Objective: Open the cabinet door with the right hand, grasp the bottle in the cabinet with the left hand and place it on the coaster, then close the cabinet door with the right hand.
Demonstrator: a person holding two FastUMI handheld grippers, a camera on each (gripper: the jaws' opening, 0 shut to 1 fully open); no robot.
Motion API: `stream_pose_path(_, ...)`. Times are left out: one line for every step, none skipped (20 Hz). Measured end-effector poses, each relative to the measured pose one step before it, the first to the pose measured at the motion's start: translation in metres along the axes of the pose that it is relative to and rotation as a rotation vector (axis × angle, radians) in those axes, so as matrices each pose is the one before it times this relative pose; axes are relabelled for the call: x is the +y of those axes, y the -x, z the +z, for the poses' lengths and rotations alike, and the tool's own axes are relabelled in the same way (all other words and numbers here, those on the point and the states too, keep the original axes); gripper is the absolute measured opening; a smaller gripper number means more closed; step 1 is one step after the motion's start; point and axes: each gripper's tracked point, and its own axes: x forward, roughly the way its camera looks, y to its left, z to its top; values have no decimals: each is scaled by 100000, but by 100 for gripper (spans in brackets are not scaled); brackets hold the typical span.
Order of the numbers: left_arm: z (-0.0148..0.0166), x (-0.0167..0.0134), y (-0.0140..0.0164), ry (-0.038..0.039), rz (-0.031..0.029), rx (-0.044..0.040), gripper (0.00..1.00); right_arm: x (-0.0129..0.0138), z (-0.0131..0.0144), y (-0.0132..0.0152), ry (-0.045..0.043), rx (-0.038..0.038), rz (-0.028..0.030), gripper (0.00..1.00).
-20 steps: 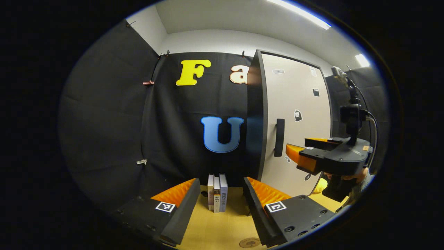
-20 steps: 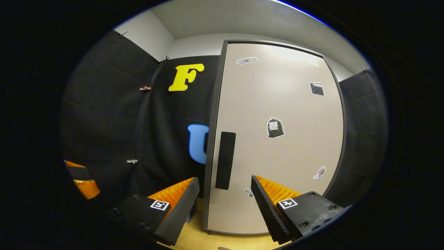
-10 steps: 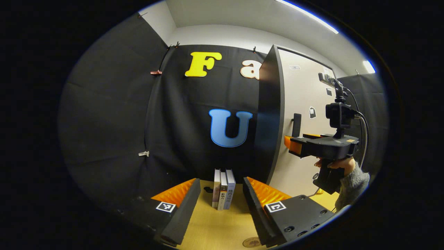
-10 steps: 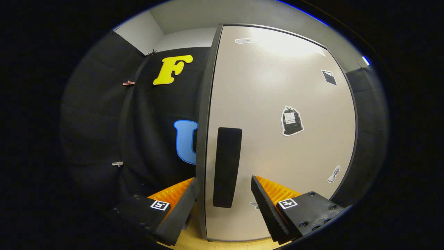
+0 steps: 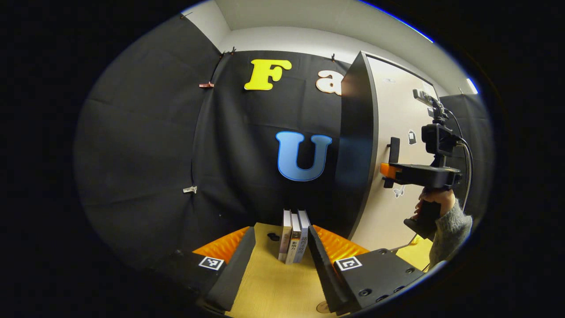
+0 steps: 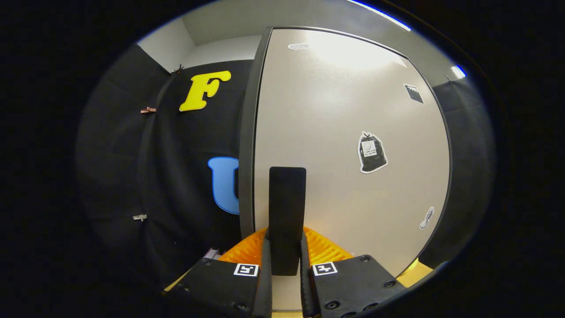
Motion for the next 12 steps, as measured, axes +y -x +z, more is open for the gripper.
stream_pose_path(118, 41, 119, -329, 48, -186, 77, 73, 61, 32, 1310, 326, 321, 25)
stream_pose_path(30, 65, 131, -376, 161, -355, 77, 115, -287, 171, 699, 2062, 947, 21)
stream_pose_path(76, 35, 149, -176, 126, -218, 77, -13, -41, -78, -1760, 729, 592, 22)
stream_pose_path(-17, -6, 156, -95, 20, 21, 77, -1, 166, 250, 107, -610, 495, 7)
stream_pose_path(47, 25, 48, -25, 69, 155, 77, -160, 63, 349, 1167, 149, 394, 7)
stream_pose_path(-77, -3, 48, 120, -105, 92, 77, 129, 54, 237, -279, 265, 663, 7)
stream_pose_path(-33, -227, 82, 185, -543, 158, 77, 163, 8, 506, -958, 347, 1230, 7)
stream_pose_path(-96, -243, 263, 104, -520, 120, 77, 185, 65, 638, -552, 297, 1059, 7)
stream_pose_path(74, -166, 381, -32, -326, -149, 77, -97, 127, 333, 359, -316, 811, 7)
stream_pose_path(-24, -243, 533, -62, -184, -325, 76, -49, 52, 378, 316, 191, 668, 7)
stream_pose_path(86, -235, 413, -27, -380, -242, 76, 102, 143, 609, 149, 158, 788, 7)
stream_pose_path(-45, -204, 295, -28, -432, -138, 76, 65, 172, 648, 40, 125, 829, 7)
